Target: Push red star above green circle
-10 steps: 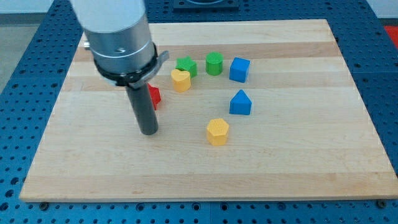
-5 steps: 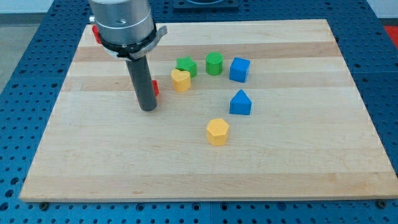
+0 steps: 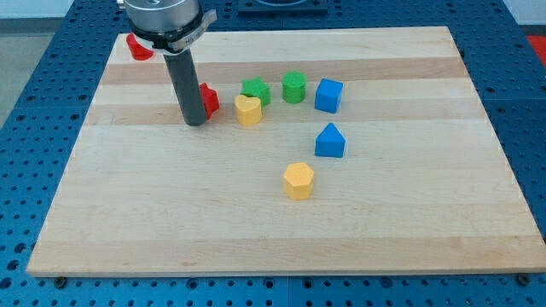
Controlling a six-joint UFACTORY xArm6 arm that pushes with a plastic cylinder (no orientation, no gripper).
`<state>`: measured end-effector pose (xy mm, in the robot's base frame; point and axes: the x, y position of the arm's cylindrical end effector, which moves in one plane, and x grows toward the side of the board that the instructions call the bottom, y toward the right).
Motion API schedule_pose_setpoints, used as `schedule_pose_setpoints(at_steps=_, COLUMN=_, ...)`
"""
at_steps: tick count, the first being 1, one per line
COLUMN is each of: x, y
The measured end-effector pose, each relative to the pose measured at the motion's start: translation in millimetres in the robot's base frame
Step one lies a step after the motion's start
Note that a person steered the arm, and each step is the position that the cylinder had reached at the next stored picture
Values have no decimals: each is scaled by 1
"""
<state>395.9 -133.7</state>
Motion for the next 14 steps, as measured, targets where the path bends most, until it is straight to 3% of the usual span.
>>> schedule_pose_setpoints(at_steps=6, x=-97, y=-1)
schedule_pose_setpoints(at_steps=10, x=-94, y=29)
schedule_pose_setpoints(at_steps=12, x=-123, y=75)
schedule_pose_setpoints(at_steps=14, x=-106, y=75)
